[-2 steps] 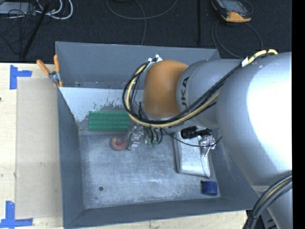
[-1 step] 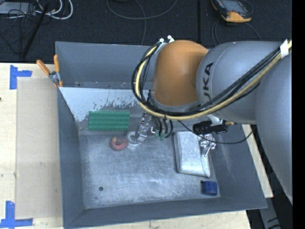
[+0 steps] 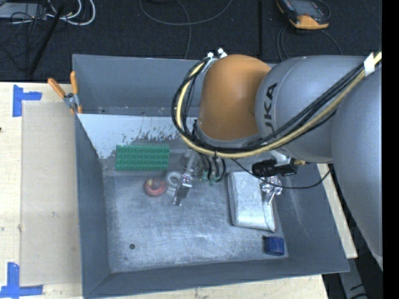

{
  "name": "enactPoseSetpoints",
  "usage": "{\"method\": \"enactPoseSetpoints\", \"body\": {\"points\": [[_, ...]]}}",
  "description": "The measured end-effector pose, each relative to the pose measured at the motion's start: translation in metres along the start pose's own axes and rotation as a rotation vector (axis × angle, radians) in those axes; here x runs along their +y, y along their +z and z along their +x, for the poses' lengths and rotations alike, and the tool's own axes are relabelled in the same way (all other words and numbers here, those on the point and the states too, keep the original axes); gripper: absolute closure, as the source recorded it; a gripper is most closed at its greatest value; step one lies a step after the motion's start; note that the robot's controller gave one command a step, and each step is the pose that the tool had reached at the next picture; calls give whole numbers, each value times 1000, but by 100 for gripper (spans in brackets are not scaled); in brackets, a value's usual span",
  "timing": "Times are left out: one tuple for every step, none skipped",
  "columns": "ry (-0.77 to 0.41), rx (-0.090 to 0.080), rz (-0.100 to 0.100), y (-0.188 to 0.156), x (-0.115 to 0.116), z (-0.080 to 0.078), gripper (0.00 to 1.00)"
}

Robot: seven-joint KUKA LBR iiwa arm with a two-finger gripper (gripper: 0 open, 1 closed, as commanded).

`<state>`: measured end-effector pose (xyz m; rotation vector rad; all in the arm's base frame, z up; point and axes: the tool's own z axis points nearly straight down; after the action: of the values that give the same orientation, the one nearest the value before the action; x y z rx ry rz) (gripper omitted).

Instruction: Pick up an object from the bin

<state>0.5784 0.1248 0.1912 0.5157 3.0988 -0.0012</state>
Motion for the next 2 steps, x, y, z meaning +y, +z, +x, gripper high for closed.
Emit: {"method": "enactPoseSetpoints", "body": {"points": [[-12,-15,-9,112,32,-19,0],[-13,-2,-3,111,31,-16,100]]}}
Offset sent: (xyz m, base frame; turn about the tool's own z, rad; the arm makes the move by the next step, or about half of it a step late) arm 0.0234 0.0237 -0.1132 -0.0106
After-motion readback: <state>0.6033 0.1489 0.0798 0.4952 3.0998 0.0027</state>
